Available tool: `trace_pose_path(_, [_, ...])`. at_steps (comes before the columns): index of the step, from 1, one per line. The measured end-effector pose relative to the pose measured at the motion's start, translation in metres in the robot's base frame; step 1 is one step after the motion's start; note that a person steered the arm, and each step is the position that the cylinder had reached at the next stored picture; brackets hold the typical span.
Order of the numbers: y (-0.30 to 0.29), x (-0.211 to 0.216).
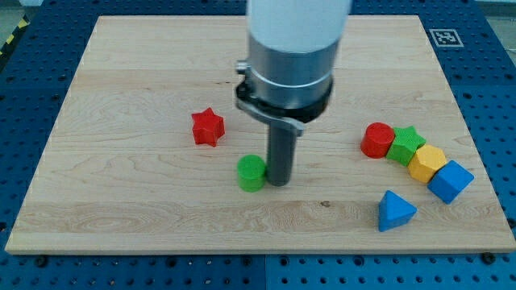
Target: Push the green star along with the red circle towards red star
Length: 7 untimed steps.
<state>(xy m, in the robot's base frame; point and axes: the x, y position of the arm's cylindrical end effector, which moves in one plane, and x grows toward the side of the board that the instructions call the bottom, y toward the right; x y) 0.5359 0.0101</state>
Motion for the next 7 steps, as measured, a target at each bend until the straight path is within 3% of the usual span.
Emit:
trace_pose_path(1, [-0.036, 0.000])
trace_pose_path(3, [-0.007, -0.014])
trace_pose_path(6, [0.029, -0.093])
trace_pose_path(7, [0.058, -0.099])
